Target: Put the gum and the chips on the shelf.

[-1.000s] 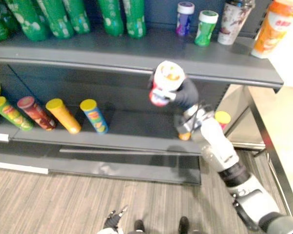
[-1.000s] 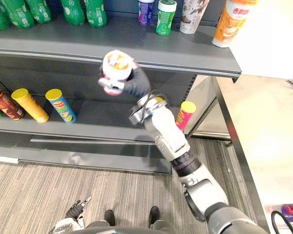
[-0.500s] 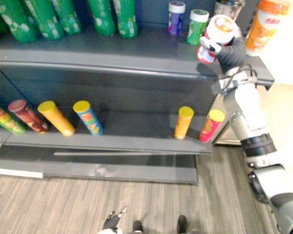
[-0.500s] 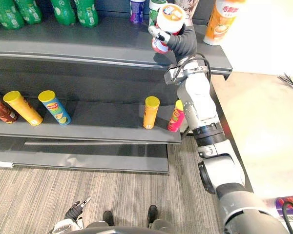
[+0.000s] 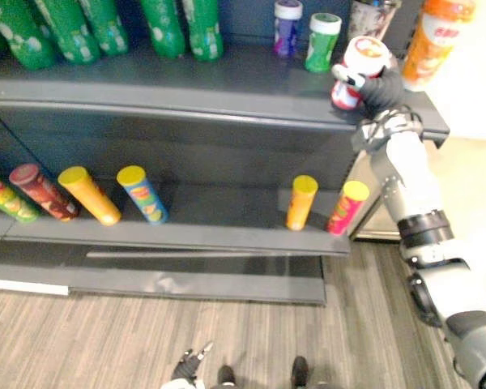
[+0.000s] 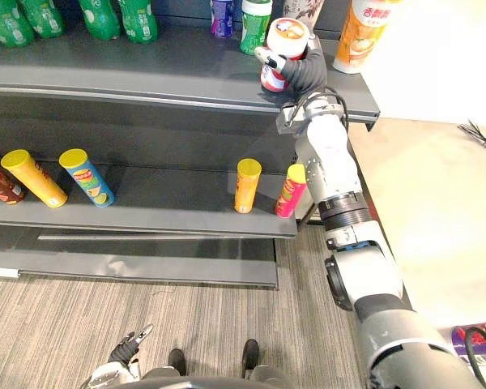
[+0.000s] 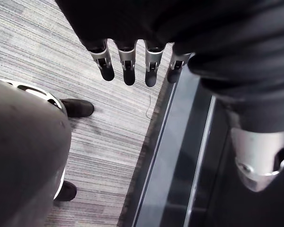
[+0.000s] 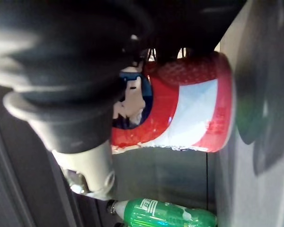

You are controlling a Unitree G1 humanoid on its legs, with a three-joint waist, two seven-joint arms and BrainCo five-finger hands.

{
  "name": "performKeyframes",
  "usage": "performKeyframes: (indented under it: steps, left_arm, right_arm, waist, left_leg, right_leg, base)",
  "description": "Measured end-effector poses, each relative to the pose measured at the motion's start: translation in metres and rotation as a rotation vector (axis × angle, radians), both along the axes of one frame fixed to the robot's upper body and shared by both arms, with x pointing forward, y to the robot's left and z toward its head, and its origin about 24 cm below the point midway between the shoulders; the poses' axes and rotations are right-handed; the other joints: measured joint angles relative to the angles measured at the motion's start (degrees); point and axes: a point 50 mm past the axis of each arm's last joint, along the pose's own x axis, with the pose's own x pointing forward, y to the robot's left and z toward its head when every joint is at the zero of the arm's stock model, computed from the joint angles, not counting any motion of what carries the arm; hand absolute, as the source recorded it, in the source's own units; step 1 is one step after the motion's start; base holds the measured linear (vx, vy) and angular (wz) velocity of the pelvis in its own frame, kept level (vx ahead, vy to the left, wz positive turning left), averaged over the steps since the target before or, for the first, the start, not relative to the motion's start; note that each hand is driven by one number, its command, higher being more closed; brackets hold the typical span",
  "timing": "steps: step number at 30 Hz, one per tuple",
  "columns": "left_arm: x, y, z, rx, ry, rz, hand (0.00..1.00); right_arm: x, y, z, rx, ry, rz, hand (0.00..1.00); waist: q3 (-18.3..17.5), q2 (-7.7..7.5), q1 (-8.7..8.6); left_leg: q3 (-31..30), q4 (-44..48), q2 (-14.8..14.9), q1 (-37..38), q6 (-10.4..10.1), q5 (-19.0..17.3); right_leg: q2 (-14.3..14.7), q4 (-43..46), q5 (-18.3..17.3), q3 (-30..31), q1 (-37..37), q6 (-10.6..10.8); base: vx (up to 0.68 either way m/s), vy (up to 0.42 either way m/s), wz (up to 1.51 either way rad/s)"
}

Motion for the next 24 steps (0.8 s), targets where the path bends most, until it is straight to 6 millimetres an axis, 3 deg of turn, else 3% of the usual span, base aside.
performKeyframes:
  steps: [10, 24]
  left_arm:
    - [0.001, 0.0, 0.0, -0.001, -0.003, 0.002, 0.0]
    - [0.007, 0.002, 0.003, 0.001, -0.032, 0.019, 0.0]
  right_arm:
    - [0.001, 0.021, 0.003, 0.018, -0.001, 0.063, 1.0]
    - [0.01, 0.033, 0.013, 0.017, 0.018, 0.061, 1.0]
  waist:
    - [0.0, -0.08, 0.34]
    - [0.6, -1.36, 2.14]
  left_leg:
    - [-0.1, 0.0, 0.1, 0.0, 0.0, 0.0]
    - [-1.6, 0.0, 0.1, -0.8, -0.2, 0.3]
  right_leg:
    - [0.0, 0.0, 0.0, -0.2, 0.1, 0.0]
    - [0.0, -0.5, 0.0, -1.8, 0.3, 0.0]
  base:
    - [0.0, 0.0, 0.0]
    - [0.01, -0.003, 0.05]
